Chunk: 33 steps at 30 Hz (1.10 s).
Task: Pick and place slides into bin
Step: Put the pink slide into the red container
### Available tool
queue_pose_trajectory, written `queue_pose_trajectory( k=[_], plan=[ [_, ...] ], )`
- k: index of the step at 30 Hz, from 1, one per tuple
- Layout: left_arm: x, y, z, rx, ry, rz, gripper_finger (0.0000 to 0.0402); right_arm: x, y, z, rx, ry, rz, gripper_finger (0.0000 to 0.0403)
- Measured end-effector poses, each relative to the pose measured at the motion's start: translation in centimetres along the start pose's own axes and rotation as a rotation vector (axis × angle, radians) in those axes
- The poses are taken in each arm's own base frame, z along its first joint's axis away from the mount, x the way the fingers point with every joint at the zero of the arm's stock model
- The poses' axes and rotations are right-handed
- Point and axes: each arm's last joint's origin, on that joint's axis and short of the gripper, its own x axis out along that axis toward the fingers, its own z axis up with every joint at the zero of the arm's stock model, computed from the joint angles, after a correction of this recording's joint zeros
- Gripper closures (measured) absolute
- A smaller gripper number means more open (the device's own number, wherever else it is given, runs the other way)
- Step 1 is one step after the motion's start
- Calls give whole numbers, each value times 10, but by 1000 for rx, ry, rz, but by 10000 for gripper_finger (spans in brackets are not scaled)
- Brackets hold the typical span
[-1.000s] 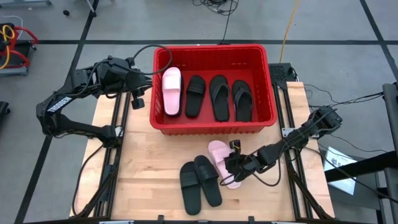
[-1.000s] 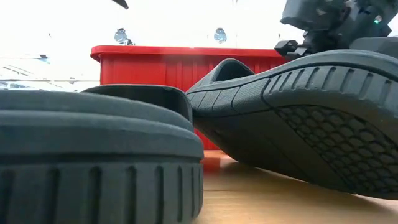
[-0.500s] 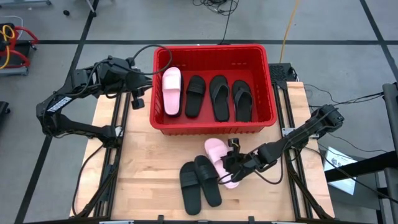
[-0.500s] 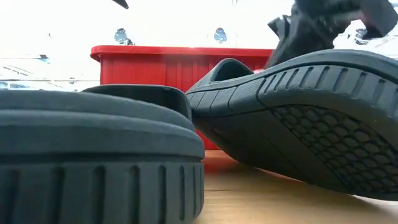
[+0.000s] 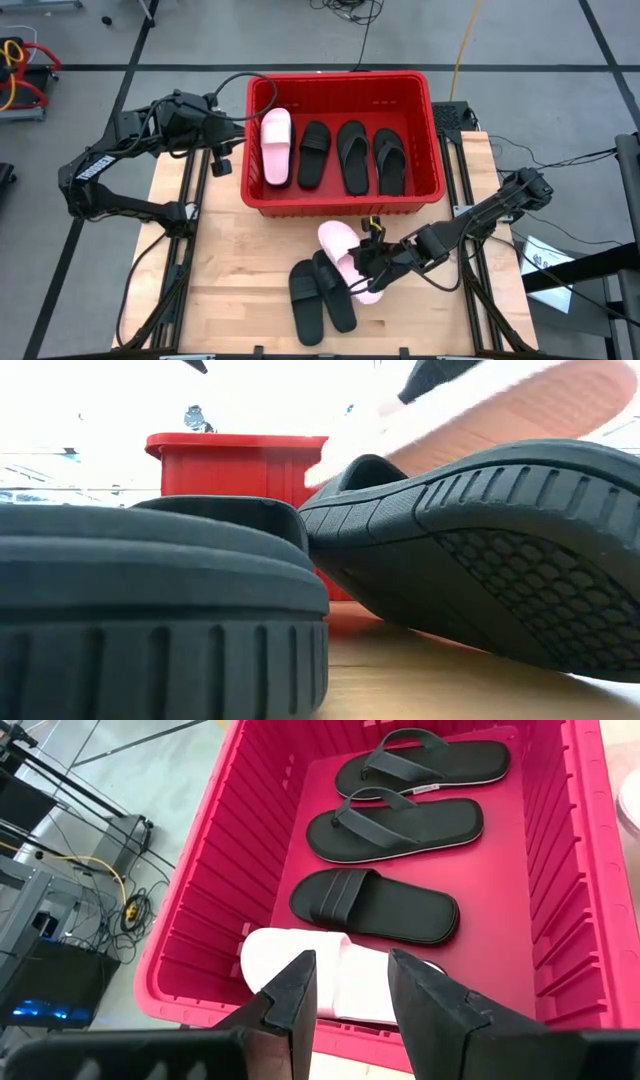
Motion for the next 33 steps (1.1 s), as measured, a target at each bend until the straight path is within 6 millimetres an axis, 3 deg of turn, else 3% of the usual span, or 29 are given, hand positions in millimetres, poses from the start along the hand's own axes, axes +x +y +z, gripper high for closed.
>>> queue_pose_trajectory(
  k=[12,23,33],
  plan=[
    [0,0,0,0,0,0,277,-15,-31,36,-101,-101,-46,403],
    [0,0,0,0,0,0,277,-23,-58,54,-213,-140,-103,403],
    [0,0,0,0,0,0,277,-25,-112,66,-337,-116,-262,403]
  ],
)
